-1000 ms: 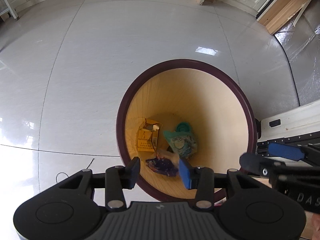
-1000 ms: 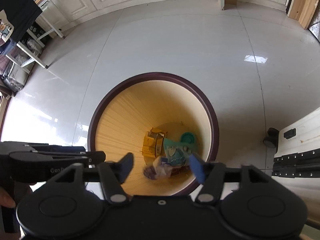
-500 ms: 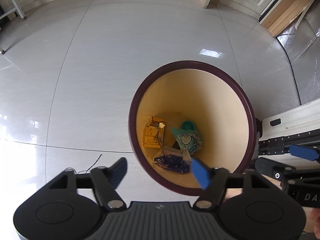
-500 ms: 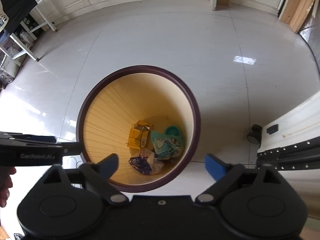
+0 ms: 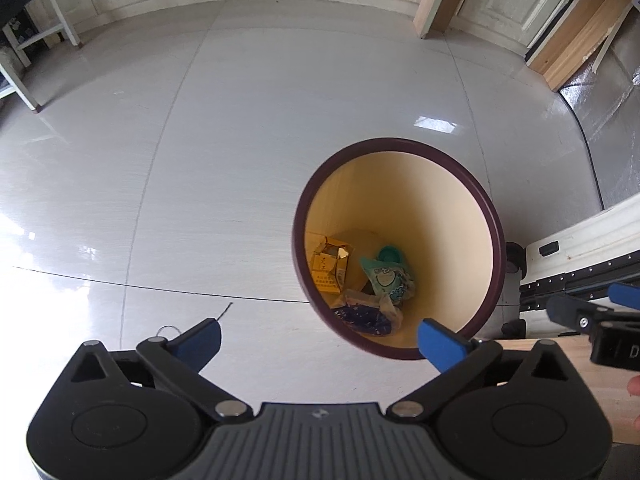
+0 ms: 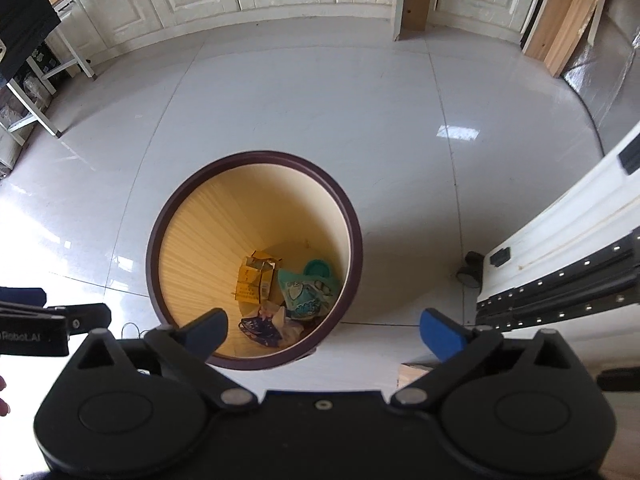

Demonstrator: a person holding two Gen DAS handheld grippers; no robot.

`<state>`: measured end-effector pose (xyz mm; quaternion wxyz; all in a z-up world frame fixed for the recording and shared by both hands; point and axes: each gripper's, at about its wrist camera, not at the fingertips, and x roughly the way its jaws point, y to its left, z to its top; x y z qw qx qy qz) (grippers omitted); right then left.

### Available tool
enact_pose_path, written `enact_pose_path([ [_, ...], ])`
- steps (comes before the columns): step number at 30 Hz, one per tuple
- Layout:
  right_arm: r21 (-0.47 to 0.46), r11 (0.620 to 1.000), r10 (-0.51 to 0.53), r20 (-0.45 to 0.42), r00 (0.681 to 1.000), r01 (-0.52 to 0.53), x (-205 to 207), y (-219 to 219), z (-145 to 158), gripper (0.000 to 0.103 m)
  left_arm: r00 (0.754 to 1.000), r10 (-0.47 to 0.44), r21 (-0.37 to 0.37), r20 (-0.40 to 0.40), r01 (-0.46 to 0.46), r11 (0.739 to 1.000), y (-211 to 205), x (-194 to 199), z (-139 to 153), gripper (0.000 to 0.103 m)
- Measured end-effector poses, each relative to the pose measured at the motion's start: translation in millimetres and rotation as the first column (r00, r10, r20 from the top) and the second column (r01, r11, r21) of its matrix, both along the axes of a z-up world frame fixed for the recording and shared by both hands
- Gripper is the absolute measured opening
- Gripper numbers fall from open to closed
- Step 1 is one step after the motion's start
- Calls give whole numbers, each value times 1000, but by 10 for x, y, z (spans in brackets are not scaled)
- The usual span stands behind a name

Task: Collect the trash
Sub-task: 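Raise both open tools from the wastebasket back toward the table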

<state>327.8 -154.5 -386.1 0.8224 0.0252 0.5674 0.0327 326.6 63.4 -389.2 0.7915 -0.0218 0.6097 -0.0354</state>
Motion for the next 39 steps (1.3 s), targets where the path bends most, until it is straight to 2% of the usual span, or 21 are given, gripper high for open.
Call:
enact_pose_path([
  [10,-17,1000,3,60,998,-2,-276,-14,388,103,997,25,-1,74,-25,1000,76,-327,472,103],
  [19,-19,999,29,170,985,-26,-582,88,897,103,978,66,-18,198,-64,998,202,-721,1054,103],
  [28,-20,998,55,311,949,-51,-901,162,1553,103,940,97,-50,328,-85,995,286,-1107,1661,103],
  [39,-38,996,94,476,874,-86,-1254,278,2374,103,862,124,-55,491,-112,992,379,-1508,2448,103],
])
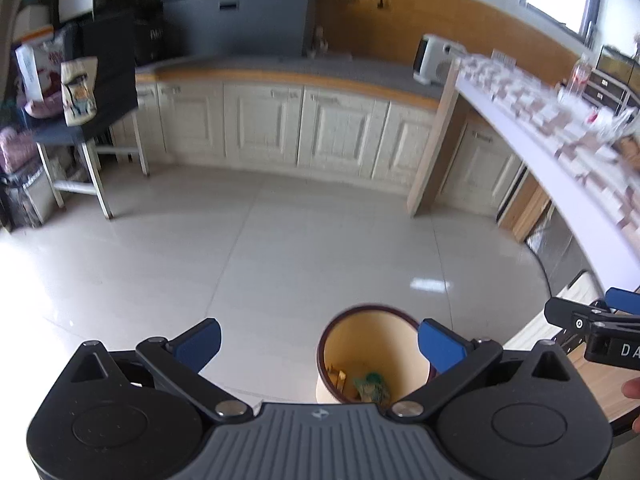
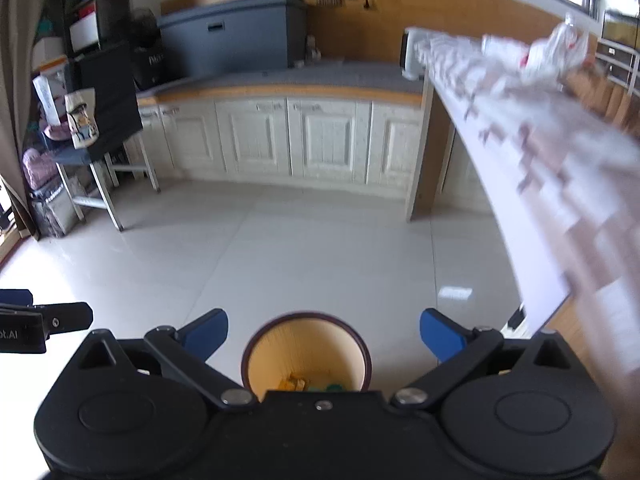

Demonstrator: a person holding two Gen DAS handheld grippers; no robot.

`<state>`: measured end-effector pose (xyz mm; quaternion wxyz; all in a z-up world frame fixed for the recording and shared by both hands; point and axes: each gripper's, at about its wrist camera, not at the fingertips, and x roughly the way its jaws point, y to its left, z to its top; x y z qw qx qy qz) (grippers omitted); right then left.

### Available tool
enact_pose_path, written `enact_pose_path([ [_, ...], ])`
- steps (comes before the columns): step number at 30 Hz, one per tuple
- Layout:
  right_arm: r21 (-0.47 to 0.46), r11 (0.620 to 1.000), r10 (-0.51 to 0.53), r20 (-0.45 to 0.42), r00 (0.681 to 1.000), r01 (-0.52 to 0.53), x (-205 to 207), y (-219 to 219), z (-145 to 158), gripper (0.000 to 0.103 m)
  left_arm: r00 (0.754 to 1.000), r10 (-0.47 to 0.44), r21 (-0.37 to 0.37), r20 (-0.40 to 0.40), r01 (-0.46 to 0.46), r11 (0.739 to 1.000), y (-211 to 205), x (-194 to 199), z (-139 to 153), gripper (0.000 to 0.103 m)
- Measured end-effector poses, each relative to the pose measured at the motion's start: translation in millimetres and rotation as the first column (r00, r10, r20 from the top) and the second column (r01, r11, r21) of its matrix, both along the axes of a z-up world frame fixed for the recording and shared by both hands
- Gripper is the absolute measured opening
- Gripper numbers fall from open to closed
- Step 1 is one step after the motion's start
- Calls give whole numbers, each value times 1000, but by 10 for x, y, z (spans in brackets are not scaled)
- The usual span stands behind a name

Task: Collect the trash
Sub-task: 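Raise both open tools from the wastebasket back toward the table, then grasp the torn cardboard piece with the left tool while the right tool grasps the blue Pepsi can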

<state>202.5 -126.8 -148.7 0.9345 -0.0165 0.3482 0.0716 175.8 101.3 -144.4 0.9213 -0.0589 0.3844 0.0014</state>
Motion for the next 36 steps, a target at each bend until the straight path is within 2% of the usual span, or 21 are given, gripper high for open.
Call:
enact_pose_path([
  [9,11,1000,14,138,990,-16,-323,-23,629,103,990,-5,12,140,3,1000,-84,-272,585,103],
  [16,43,999,-23,235,972,13,-555,-268,1014,103,969,-21,17,247,17,1000,-301,-441,962,103],
  [23,52,996,-85,321,943,72,-792,-700,1241,103,937,-81,18,339,80,997,-650,-482,1207,103],
  [36,15,978,-196,422,885,210,-927,-1667,1494,103,883,-216,34,417,223,974,-1434,-306,1428,103],
])
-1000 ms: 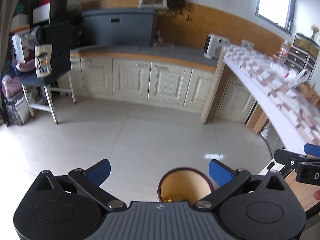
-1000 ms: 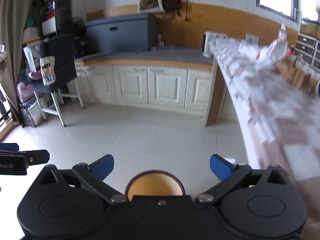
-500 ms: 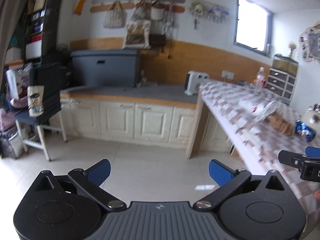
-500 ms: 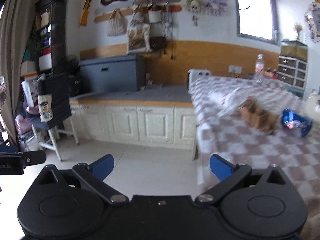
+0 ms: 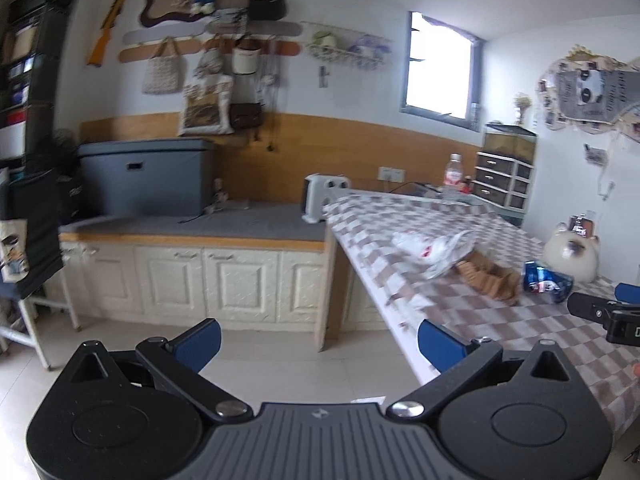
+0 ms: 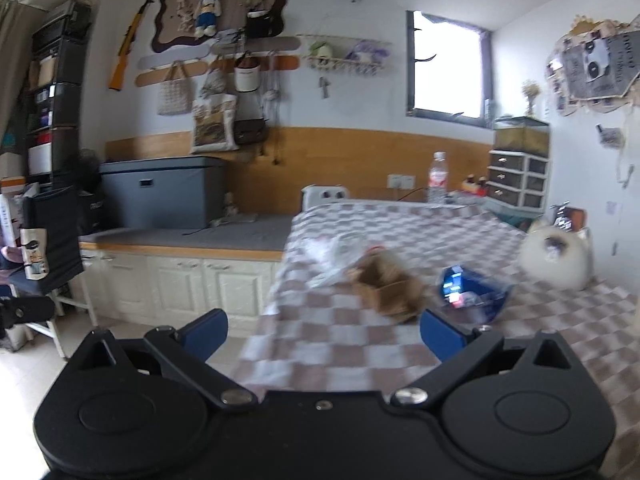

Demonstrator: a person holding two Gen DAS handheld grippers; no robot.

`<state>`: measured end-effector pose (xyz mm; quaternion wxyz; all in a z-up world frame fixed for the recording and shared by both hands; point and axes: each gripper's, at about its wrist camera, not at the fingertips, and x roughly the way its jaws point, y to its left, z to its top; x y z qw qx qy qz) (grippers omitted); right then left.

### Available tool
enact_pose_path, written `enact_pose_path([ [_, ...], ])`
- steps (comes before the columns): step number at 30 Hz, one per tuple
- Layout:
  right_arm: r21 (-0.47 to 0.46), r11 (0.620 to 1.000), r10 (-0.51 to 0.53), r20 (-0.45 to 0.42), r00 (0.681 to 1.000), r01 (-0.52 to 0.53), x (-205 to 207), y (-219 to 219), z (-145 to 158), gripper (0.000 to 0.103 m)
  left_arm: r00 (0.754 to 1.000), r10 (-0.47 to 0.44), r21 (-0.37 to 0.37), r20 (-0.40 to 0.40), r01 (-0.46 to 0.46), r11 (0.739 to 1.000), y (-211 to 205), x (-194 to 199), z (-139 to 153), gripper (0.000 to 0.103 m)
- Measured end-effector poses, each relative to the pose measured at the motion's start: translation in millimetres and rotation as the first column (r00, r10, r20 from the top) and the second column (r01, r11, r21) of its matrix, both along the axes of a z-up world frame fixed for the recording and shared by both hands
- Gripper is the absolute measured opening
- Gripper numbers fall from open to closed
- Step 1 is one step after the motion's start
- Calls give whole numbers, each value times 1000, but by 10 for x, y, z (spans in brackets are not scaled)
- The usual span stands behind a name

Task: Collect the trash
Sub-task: 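Grasp the torn cardboard piece with the left tool while the right tool grasps the blue Pepsi can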

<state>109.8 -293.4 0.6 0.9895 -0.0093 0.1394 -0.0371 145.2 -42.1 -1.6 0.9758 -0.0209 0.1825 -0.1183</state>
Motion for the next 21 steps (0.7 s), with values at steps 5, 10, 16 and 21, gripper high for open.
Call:
enact_pose_path([
  [5,-82,994,-69,2,998,68,47,-418,58,103,997,-75,30,27,74,997,-368,107,104,103],
  [10,-165,977,-137,-17,990,133,192,-876,82,103,990,-134,57,53,131,990,-768,236,187,103],
  [16,-279,951,-164,-82,983,135,443,-1234,-27,103,976,-215,39,44,213,976,-1260,449,170,103],
  [21,-437,893,-188,-138,972,110,702,-1276,-234,95,959,-281,-27,-28,280,959,-1599,656,58,103],
])
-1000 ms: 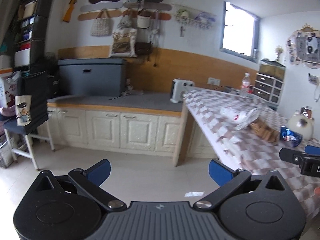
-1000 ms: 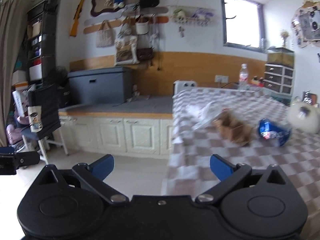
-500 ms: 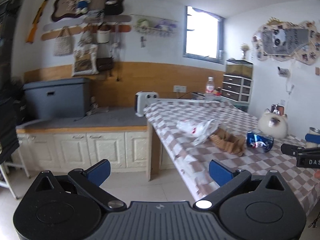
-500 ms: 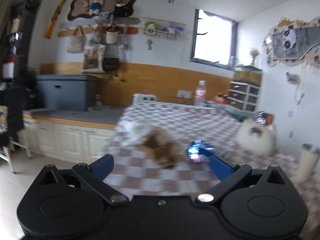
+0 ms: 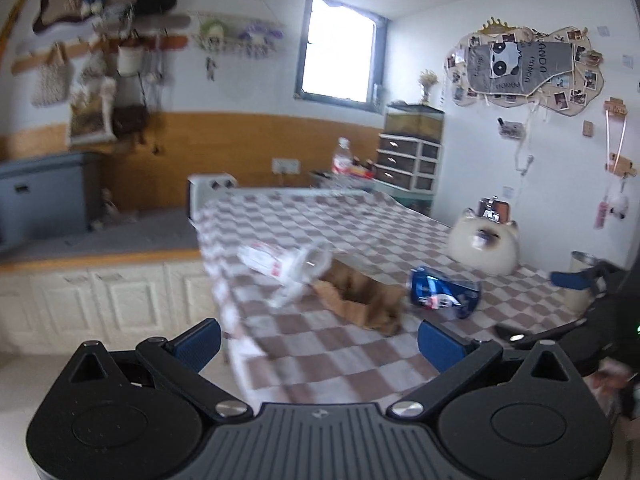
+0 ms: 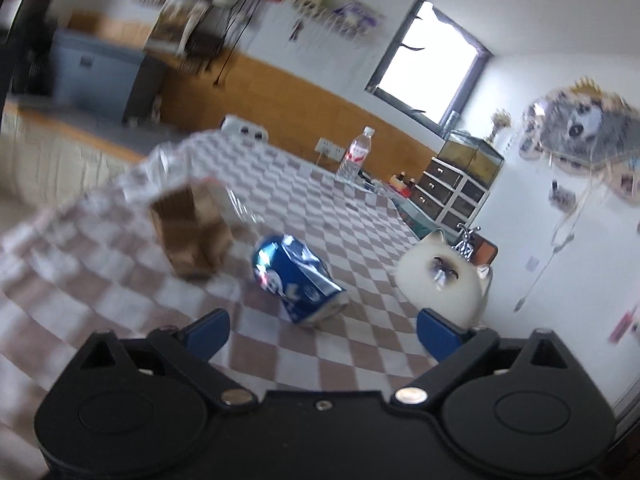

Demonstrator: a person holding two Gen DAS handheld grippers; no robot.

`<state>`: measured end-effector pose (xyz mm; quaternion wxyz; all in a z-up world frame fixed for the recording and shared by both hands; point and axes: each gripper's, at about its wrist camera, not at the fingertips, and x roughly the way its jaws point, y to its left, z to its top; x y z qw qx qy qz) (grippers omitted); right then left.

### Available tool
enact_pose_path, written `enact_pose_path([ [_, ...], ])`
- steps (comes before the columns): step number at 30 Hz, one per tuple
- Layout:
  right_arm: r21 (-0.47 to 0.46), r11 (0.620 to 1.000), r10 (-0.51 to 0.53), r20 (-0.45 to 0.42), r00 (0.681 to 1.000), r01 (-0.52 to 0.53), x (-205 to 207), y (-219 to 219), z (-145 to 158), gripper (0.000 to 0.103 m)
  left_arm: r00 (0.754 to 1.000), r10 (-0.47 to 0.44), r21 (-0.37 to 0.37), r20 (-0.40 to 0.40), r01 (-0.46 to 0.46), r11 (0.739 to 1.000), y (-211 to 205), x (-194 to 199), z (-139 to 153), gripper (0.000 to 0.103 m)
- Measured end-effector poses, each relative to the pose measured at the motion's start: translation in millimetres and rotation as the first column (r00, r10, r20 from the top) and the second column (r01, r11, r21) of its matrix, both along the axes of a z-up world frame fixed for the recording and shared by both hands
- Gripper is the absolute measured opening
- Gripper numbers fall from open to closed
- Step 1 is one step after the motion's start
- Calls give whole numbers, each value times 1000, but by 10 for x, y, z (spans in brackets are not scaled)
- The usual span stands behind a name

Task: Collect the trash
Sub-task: 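Grasp the torn cardboard piece with the left tool while the right tool grasps the blue Pepsi can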

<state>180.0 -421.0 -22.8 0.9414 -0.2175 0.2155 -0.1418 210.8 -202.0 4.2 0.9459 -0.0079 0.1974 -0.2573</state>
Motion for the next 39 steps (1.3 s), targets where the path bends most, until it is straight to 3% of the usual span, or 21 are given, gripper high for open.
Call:
enact_pose_path([
  [5,-134,991,-10,-27,1000,6,276,-37,-190,87,991,-42,-80,-131,32,996,-234,244,-105,103],
  [9,-200,980,-4,-35,999,-3,482,-67,-300,83,988,-65,-81,-142,54,995,-459,403,-172,103],
  [13,-284,958,15,-31,999,-23,643,-37,-432,81,990,-92,-1,-104,92,996,-723,581,-258,101],
  [17,-336,941,23,-41,999,-36,760,-29,-543,80,990,-139,202,-23,141,969,-1001,759,-363,91],
  [19,-358,933,23,-40,999,-36,809,-34,-584,79,986,-167,255,-11,164,953,-1089,858,-422,87],
  [23,-387,921,16,-42,999,-31,921,-64,-654,61,979,-206,328,9,192,925,-1211,1040,-540,82],
  [31,-545,838,6,-45,999,-30,1129,50,-860,37,968,-251,353,23,228,908,-1320,1301,-626,75],
  [39,-541,841,-26,-45,999,-3,1282,-9,-851,39,959,-282,345,27,256,903,-1436,1391,-648,61],
])
